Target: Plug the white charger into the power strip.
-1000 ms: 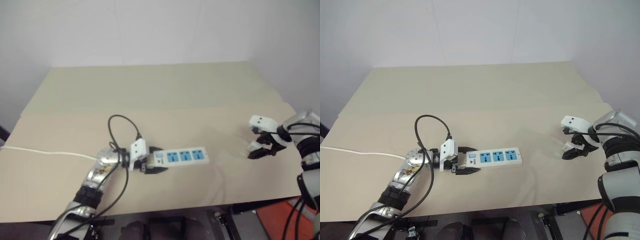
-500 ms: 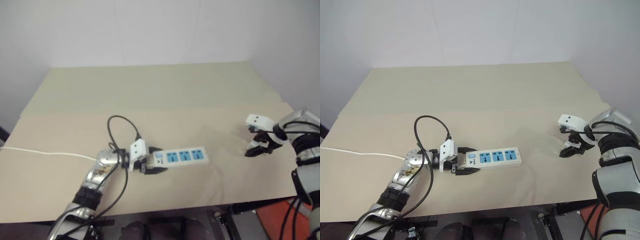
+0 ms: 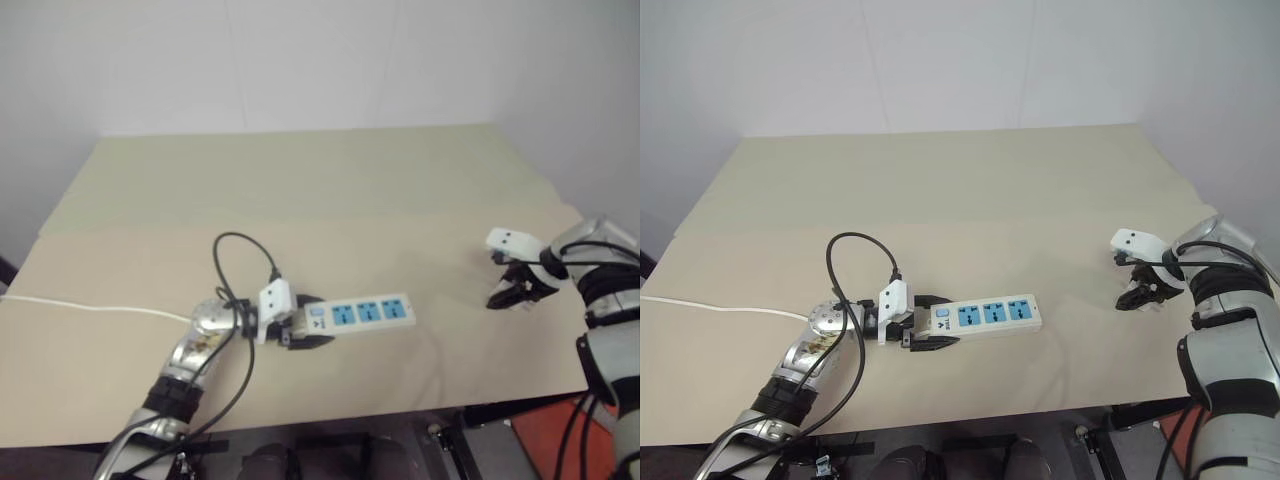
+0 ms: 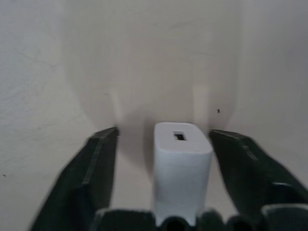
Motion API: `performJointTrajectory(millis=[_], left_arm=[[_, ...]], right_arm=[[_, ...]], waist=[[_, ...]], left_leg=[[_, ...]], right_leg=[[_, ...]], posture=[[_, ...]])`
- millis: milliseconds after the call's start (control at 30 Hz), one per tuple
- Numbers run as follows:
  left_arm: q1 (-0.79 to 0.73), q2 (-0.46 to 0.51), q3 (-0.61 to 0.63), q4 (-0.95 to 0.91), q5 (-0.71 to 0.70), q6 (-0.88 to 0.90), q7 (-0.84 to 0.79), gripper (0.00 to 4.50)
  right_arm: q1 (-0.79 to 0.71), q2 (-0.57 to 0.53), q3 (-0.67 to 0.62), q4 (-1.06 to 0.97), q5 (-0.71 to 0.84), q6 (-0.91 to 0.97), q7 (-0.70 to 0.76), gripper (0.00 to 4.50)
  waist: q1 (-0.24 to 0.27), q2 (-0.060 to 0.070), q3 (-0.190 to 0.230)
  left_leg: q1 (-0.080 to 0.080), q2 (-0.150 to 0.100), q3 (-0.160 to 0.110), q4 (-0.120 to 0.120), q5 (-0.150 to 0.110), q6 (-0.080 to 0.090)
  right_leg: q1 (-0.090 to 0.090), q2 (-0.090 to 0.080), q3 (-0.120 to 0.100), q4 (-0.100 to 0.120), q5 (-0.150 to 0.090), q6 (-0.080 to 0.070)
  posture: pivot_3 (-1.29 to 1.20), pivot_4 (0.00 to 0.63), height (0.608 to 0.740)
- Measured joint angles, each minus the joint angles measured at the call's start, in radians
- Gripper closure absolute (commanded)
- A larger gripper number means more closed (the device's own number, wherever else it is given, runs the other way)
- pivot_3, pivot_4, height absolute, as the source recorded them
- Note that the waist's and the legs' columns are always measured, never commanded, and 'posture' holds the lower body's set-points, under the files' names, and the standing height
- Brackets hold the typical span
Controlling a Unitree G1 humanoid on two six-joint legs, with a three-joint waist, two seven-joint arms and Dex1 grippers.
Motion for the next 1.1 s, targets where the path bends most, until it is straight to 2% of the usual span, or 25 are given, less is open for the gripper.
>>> performJointTrajectory(millis=[100,133,433,600,833,967,1100], left_arm=[[0.0,0.0,0.0,0.0,0.0,0.001,0.0,1.21],[0.0,0.0,-0.001,-0.001,-0.001,0.001,0.0,1.21],[-0.001,0.003,-0.001,-0.001,-0.001,0.003,-0.002,1.21],[-0.021,0.016,-0.006,0.004,-0.001,0.015,-0.022,1.21],[-0.078,0.022,-0.021,0.048,-0.001,0.019,-0.06,1.21],[-0.096,0.024,-0.024,0.065,-0.001,0.02,-0.074,1.21],[-0.101,0.029,-0.025,0.068,-0.001,0.025,-0.08,1.21]], right_arm=[[-0.001,0.001,-0.002,0.0,0.0,0.0,0.0,3.25],[-0.001,0.001,-0.002,0.0,0.0,0.0,0.0,3.35],[-0.001,0.001,-0.017,-0.014,0.007,0.001,0.002,3.35],[-0.003,0.001,-0.1,-0.163,0.081,0.047,0.041,3.35],[0.054,0.068,-0.342,-0.619,0.373,0.285,0.055,3.35],[0.164,0.186,-0.483,-0.797,0.549,0.365,-0.039,3.35],[0.257,0.269,-0.546,-0.936,0.658,0.408,-0.139,3.35]], waist=[[0.0,0.0,0.0],[0.0,0.0,0.0],[0.0,0.0,0.0],[0.0,0.001,0.0],[0.009,0.001,0.0],[0.012,0.001,0.0],[0.009,0.001,0.0]], left_leg=[[0.0,0.0,0.0,0.0,0.0,0.0],[0.0,0.0,0.0,0.0,0.0,0.0],[0.0,0.0,0.0,0.0,0.0,0.0],[-0.001,0.0,0.0,-0.001,0.0,0.0],[-0.003,0.001,-0.001,-0.001,0.0,0.0],[-0.004,0.0,-0.001,-0.001,0.0,0.0],[-0.005,0.0,-0.001,-0.001,0.0,0.0]], right_leg=[[0.0,0.0,0.0,0.0,0.0,0.0],[0.0,0.0,0.0,0.0,0.0,0.0],[-0.001,0.0,0.001,0.0,0.0,0.0],[-0.002,0.0,0.001,0.0,0.0,0.0],[-0.003,0.0,-0.001,0.0,0.0,-0.001],[-0.004,0.0,-0.001,0.001,0.0,-0.001],[-0.005,0.001,-0.001,0.0,0.0,-0.001]], posture=[[0.0,0.15,0.74],[0.0,0.15,0.74],[0.0,0.15,0.74],[0.0,0.15,0.74],[0.0,0.15,0.74],[0.0,0.15,0.74],[0.0,0.15,0.74]])
